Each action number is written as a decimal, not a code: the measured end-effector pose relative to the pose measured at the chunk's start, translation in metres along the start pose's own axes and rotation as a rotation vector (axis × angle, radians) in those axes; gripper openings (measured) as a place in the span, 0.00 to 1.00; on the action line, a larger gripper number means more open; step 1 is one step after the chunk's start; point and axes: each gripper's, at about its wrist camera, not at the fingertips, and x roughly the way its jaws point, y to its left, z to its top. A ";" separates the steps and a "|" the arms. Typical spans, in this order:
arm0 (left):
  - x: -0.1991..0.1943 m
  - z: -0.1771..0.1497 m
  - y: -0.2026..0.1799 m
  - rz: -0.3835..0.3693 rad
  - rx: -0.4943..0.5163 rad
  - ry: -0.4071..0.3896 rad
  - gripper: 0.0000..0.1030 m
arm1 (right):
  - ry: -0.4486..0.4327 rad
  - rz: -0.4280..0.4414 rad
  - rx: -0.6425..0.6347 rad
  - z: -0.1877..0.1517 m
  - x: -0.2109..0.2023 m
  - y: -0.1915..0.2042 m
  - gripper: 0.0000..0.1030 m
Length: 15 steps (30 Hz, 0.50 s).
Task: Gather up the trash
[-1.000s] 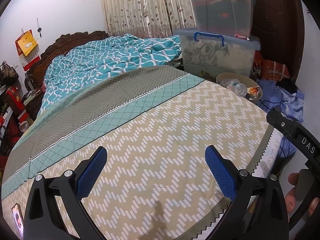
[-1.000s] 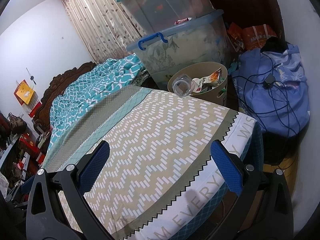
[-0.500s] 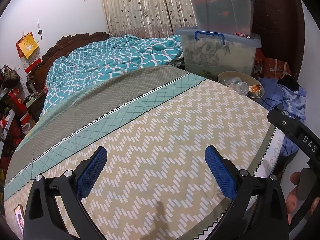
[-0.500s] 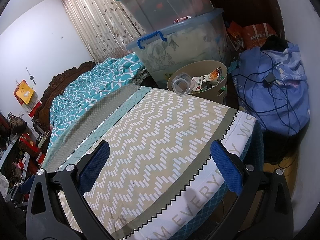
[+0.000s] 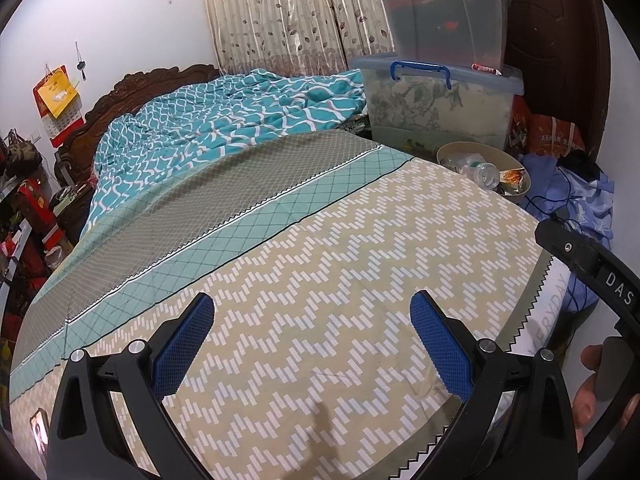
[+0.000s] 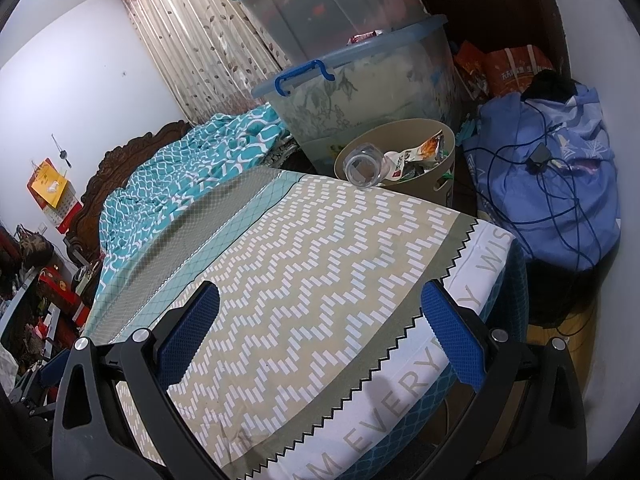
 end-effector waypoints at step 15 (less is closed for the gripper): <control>-0.001 -0.001 -0.004 -0.020 0.017 0.002 0.92 | 0.002 0.000 0.004 -0.001 0.002 -0.002 0.97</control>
